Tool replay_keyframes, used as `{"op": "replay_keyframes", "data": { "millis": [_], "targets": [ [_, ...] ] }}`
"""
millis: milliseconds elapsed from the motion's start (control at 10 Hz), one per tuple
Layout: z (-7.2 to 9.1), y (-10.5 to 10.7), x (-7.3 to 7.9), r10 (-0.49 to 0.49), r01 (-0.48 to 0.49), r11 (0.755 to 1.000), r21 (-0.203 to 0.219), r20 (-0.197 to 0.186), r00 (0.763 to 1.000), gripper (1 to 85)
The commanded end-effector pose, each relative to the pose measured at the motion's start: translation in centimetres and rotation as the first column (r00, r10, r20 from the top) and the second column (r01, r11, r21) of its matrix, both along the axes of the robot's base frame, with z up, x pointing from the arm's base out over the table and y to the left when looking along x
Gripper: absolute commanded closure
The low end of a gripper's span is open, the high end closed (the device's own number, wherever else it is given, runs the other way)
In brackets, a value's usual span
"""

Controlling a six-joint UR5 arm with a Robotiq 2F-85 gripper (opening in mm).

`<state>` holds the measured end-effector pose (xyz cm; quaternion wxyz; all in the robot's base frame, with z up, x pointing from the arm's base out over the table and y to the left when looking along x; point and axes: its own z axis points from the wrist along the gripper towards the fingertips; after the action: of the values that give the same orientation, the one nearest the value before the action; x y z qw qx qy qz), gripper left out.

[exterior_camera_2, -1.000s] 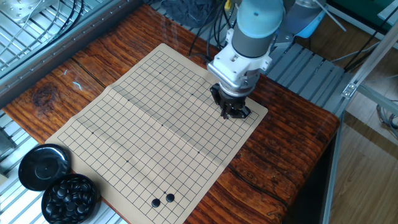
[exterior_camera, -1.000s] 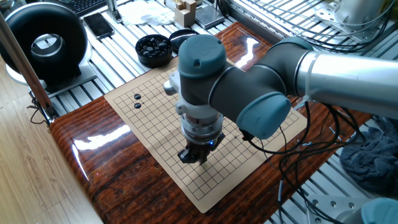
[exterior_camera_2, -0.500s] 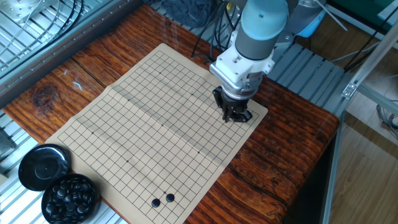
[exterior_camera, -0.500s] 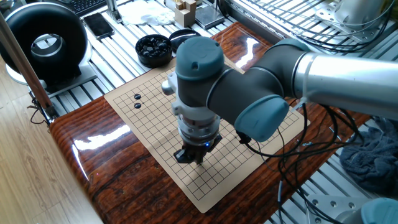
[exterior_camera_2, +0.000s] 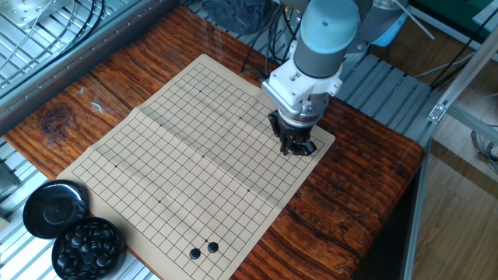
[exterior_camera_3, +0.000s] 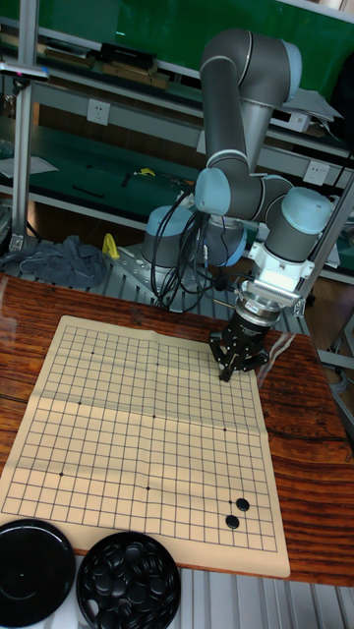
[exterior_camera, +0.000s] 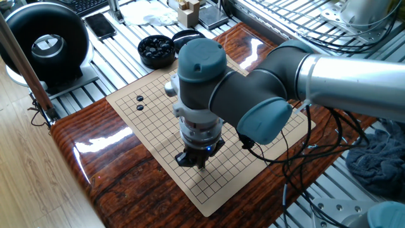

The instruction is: Play the first move as black on the 3-4 point in the upper right corner of the Go board

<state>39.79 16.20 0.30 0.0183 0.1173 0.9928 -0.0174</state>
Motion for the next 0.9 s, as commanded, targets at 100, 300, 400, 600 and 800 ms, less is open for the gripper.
{"op": "replay_keyframes", "data": {
  "millis": [100,300,400,600,800],
  "targets": [
    [-0.4,0.8,-0.4,-0.014,0.014,1.0,0.015,-0.015,1.0,84.3],
    [0.3,0.3,-2.0,0.089,-0.089,0.996,0.006,-0.071,0.993,84.3],
    [0.5,0.0,-2.2,0.113,-0.113,0.994,0.002,-0.081,0.99,84.3],
    [0.3,-0.5,-1.5,0.121,-0.124,0.991,-0.05,-0.058,0.991,84.3],
    [0.7,-0.6,-0.7,0.093,-0.096,0.993,-0.076,-0.035,0.995,84.3]
  ]
}}
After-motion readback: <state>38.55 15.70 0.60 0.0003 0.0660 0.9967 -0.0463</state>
